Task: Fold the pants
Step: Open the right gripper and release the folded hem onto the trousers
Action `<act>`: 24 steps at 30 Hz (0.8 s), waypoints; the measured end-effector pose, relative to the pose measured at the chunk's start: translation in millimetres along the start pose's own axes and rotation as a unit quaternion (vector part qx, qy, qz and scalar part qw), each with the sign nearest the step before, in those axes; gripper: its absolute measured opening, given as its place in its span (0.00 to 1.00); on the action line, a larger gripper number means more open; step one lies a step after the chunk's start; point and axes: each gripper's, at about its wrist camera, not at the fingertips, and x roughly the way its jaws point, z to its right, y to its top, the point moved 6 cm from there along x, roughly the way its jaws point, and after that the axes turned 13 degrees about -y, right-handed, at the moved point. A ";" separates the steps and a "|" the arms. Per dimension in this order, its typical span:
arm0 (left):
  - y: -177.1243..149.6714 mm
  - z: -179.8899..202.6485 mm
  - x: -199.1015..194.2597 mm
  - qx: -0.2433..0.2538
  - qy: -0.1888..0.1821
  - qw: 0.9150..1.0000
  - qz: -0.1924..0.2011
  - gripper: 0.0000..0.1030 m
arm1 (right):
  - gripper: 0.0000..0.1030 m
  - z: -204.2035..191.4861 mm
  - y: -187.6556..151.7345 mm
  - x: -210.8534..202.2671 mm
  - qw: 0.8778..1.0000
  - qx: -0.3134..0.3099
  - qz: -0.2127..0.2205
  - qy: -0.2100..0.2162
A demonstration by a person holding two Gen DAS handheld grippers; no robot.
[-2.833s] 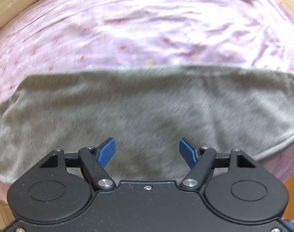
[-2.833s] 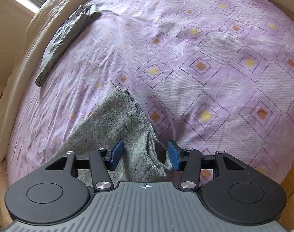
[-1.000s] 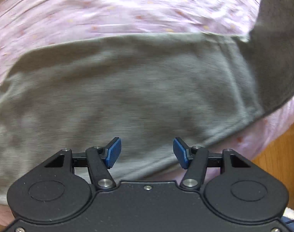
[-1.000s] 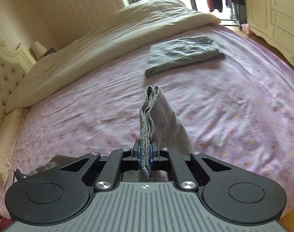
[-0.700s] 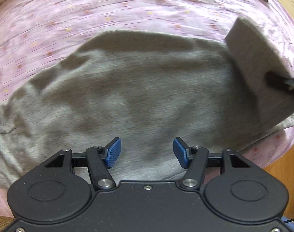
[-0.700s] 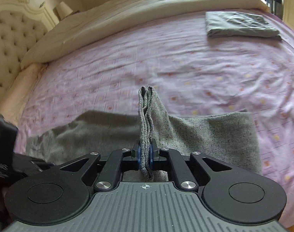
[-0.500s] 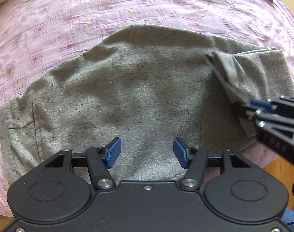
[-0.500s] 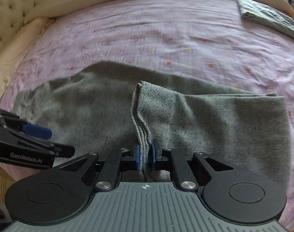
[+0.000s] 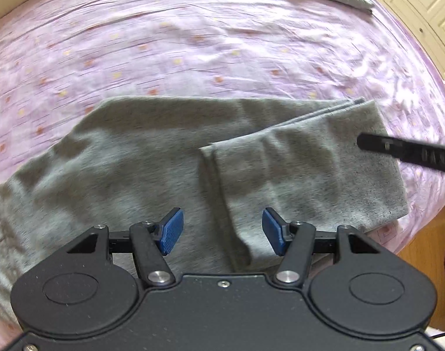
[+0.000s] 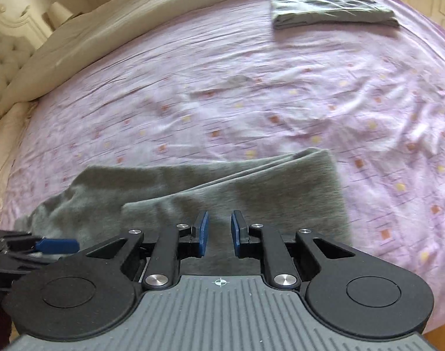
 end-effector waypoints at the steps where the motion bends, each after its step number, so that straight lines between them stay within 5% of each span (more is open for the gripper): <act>1: -0.3 5.1 6.0 0.004 0.003 1.000 -0.007 0.61 | 0.16 8.3 3.3 5.1 1.000 0.007 -0.005 -0.003; 9: -25.2 4.8 46.4 -0.012 0.046 0.997 -0.068 0.65 | 0.16 45.9 30.9 51.4 0.999 0.011 -0.036 -0.038; 12: -32.4 -4.4 46.9 -0.044 0.052 0.996 -0.060 0.74 | 0.13 47.9 39.2 61.5 0.999 0.005 -0.042 -0.033; 16: -40.3 -10.9 37.4 -0.080 0.053 0.994 -0.053 0.74 | 0.14 41.5 40.3 54.4 0.999 -0.032 -0.031 -0.030; 24: -83.9 -24.8 20.1 -0.132 0.073 0.987 -0.054 0.72 | 0.14 27.9 -15.1 21.4 0.989 -0.142 -0.032 -0.009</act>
